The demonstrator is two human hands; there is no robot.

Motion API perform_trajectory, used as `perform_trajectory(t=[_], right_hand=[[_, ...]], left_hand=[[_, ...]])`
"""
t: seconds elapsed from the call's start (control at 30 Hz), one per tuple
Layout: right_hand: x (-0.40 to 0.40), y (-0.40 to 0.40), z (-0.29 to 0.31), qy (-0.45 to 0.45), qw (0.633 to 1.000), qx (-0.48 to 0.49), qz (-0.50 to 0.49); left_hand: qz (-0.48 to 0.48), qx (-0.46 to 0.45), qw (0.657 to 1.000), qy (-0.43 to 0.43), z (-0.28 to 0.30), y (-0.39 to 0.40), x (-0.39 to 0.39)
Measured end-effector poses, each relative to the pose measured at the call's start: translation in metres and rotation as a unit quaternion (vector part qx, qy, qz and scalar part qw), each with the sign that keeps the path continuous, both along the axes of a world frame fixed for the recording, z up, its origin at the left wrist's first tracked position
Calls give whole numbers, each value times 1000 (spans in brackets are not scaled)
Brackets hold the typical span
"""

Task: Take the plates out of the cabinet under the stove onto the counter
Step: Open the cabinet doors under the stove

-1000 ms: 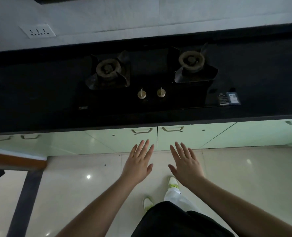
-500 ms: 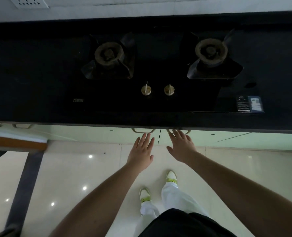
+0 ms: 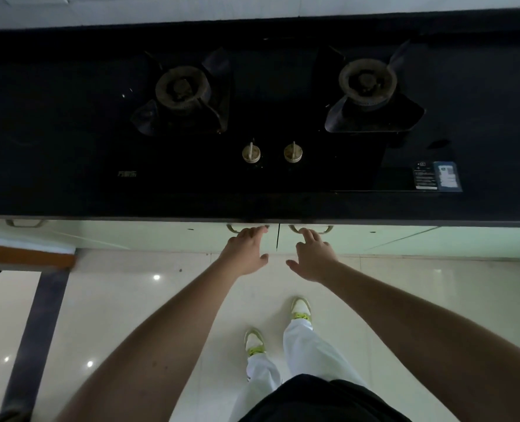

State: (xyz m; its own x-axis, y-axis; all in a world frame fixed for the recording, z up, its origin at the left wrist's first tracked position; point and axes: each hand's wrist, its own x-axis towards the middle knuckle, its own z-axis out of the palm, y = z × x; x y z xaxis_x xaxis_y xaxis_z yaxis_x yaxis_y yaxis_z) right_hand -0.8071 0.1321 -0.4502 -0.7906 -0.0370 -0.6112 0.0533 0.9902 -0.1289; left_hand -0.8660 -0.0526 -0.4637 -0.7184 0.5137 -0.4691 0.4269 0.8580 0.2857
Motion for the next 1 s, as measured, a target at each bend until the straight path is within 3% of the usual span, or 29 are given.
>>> perform_trajectory(t=[0.1,0.27,0.63,1.0], right_hand=[[2,1,5,-20,1000,9,8],[24,-4,3,-32,998,-15,-48],[96,-28,3,30,970,-34,-240],[191,-3,2,22,929,-52,-365]], left_hand=[[47,26,998,-38,4,1,13],[145,54,988,-25,6,-10,50],[207,59,974,-67,18,-53,102],[236,85,968,-32,11,-114,154]])
